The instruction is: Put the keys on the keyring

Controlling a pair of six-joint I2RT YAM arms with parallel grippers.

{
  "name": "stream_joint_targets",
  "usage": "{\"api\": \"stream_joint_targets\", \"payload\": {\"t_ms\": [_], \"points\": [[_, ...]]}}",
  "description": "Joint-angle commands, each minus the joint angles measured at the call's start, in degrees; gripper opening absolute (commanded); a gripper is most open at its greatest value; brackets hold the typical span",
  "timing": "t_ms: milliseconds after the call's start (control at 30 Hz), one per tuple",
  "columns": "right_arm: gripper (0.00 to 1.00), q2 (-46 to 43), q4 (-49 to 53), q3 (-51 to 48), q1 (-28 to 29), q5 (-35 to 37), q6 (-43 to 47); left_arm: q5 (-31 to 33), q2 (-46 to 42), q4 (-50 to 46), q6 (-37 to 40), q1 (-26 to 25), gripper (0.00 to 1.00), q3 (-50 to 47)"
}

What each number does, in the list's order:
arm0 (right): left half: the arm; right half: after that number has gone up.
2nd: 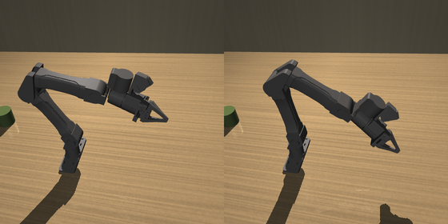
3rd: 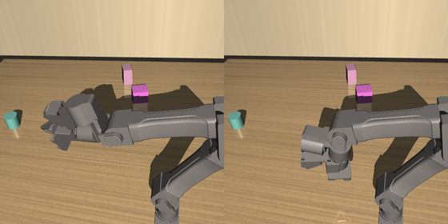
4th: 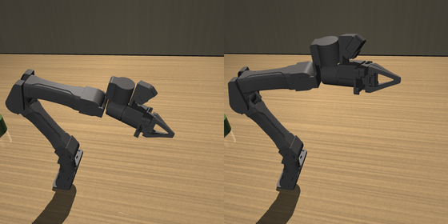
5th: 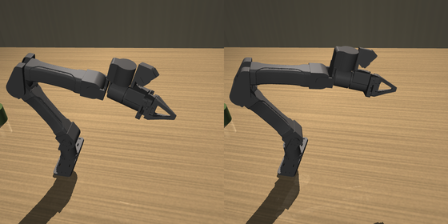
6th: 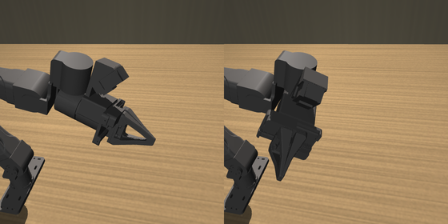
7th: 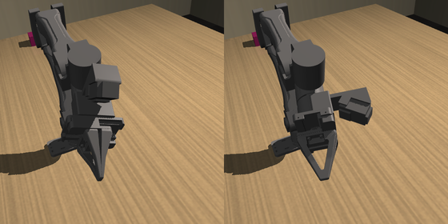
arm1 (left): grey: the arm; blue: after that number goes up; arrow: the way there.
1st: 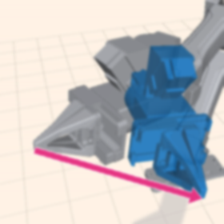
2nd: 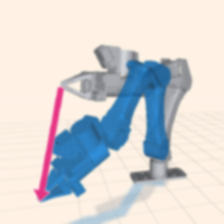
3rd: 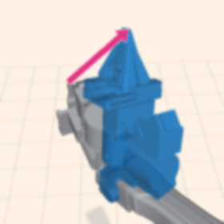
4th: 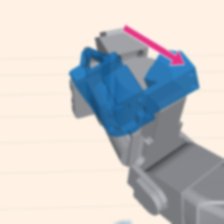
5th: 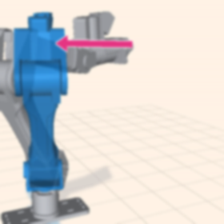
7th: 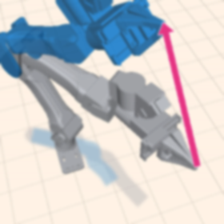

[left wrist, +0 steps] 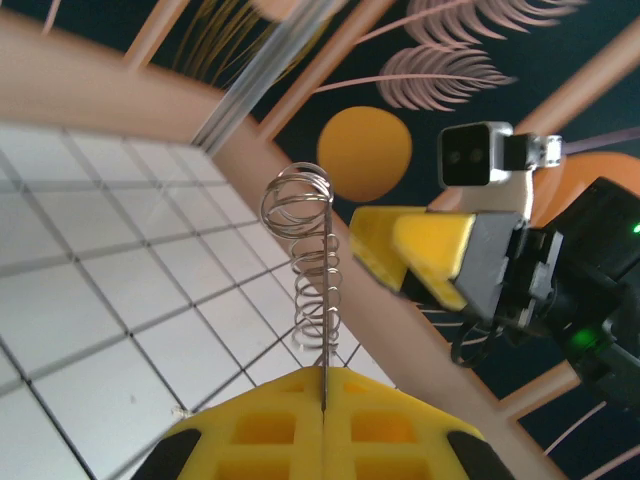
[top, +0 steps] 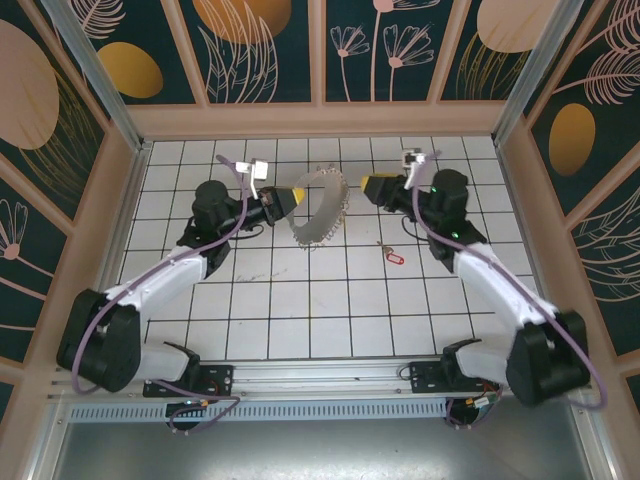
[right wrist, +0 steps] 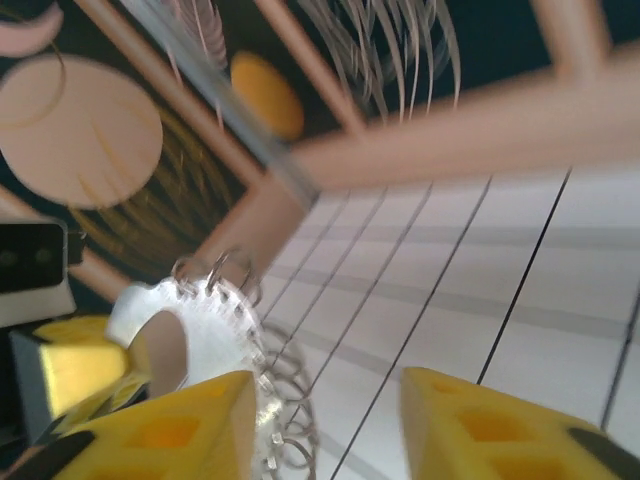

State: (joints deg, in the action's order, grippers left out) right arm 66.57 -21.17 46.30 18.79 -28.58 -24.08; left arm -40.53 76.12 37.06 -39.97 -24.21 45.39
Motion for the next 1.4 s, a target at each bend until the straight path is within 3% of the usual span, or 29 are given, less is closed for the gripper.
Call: {"api": "stream_joint_targets", "payload": {"t_ms": [0, 100, 200, 267, 400, 500, 633, 733, 833, 1100, 1367], "points": [[0.62, -7.15, -5.78, -5.90, -0.01, 13.82, 7.98, -4.15, -5.10, -4.59, 20.78, 0.30, 0.00, 4.24], [0.58, -10.98, -12.04, -11.08, -0.24, 13.94, 12.84, -0.11, -8.29, -15.46, 35.85, 0.30, 0.00, 6.21], [0.52, -12.38, -10.30, -11.22, 0.04, 6.75, 20.00, -0.86, -9.67, -21.14, 42.09, 0.30, 0.00, 9.86], [0.43, -12.70, -8.33, -10.55, 1.51, 6.96, 23.00, -3.41, -9.42, -27.13, 45.45, 0.30, 0.00, 14.18], [0.38, -13.97, -10.46, -12.95, 8.62, 12.09, 33.57, -6.25, -7.41, -38.14, 48.40, 0.26, 0.00, 21.57], [0.36, -14.70, -17.11, -17.94, 14.61, 16.84, 43.05, -4.90, -5.76, -44.59, 49.09, 0.30, 0.00, 26.02], [0.29, -13.07, -24.54, -22.24, 18.75, 22.52, 45.87, -2.23, -2.95, -53.41, 47.55, 0.28, 0.00, 33.19], [0.29, -10.18, -25.21, -22.43, 22.30, 28.88, 48.86, 2.81, 3.53, -68.13, 47.52, 0.35, 0.00, 43.98], [0.29, -8.45, -29.60, -23.81, 23.14, 29.73, 49.28, 4.42, 10.23, -80.50, 46.91, -0.06, 0.00, 55.20], [0.30, -5.37, -31.88, -22.27, 24.74, 21.72, 50.06, -0.29, 8.45, -75.84, 46.47, -0.92, 0.00, 54.49], [0.16, -1.72, -36.53, -21.72, 27.67, 20.24, 50.01, -3.79, 8.18, -75.82, 46.23, -0.93, 0.00, 54.51]]}}
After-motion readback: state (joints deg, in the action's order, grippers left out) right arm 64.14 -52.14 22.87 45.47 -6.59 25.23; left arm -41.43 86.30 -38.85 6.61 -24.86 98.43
